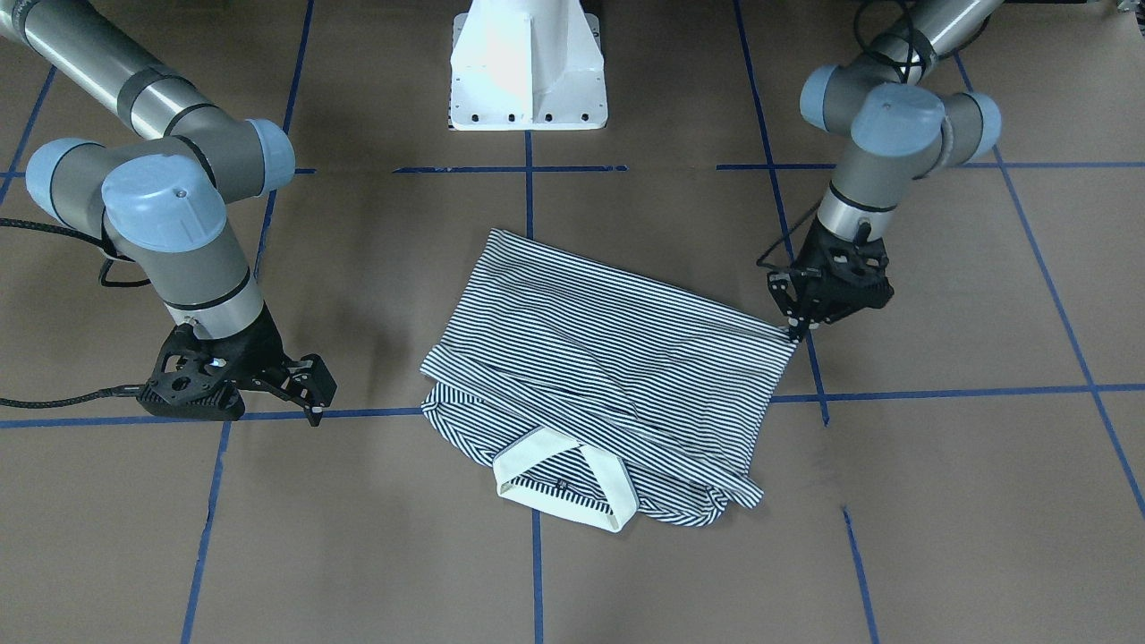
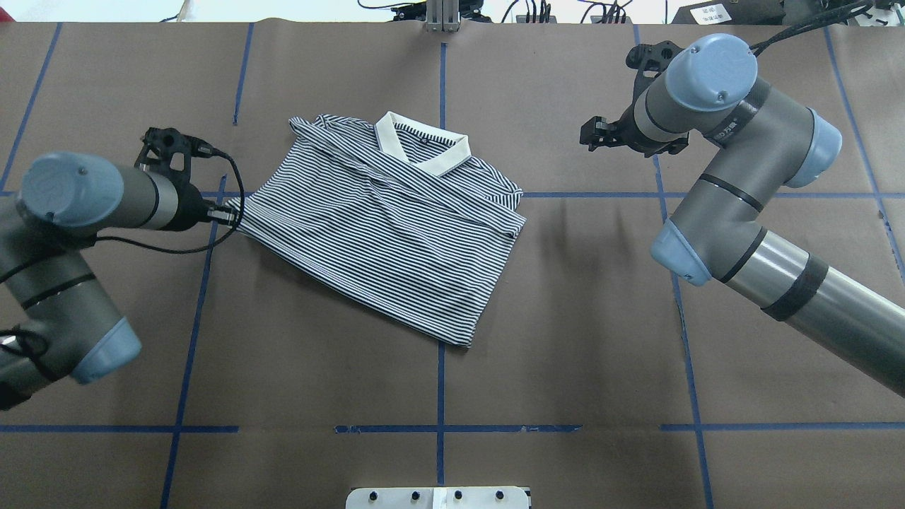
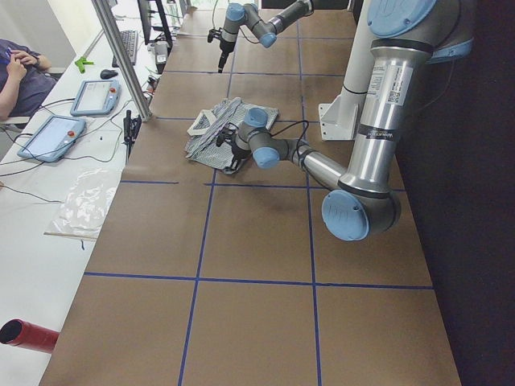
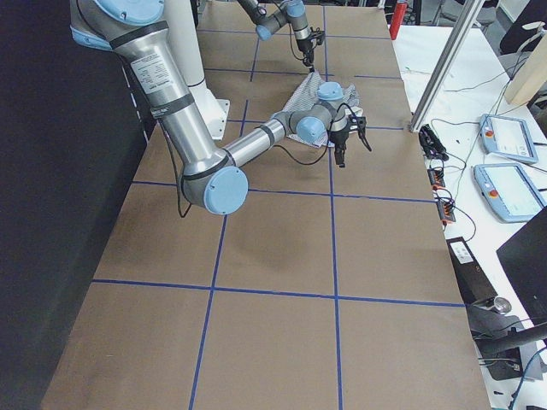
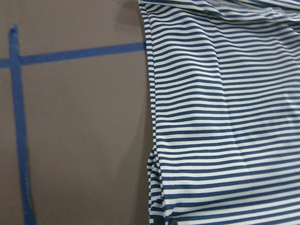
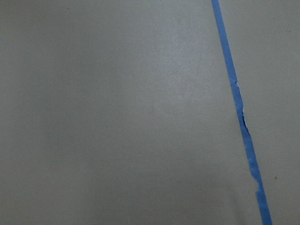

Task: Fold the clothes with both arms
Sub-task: 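Grasp the side edge with the left gripper and fold it over the shirt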

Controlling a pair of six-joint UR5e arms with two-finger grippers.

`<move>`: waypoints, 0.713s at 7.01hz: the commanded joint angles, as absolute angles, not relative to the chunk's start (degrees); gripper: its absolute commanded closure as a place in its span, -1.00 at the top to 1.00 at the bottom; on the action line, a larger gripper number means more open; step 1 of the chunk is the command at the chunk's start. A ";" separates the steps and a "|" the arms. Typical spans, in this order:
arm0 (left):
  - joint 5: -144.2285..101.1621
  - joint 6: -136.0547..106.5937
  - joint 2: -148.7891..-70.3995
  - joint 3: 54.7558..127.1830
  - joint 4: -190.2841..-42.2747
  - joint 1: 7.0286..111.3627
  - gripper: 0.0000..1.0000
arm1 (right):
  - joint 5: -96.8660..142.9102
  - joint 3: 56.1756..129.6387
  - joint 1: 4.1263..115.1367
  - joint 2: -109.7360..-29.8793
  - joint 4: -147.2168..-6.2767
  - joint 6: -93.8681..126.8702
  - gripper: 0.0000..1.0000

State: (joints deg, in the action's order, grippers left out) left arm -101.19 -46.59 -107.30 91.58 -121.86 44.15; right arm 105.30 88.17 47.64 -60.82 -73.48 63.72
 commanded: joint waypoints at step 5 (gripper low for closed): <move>-92.72 -34.65 -132.63 48.78 -137.11 54.75 -0.03 | 105.03 88.15 47.64 -60.73 -73.56 64.25 1.00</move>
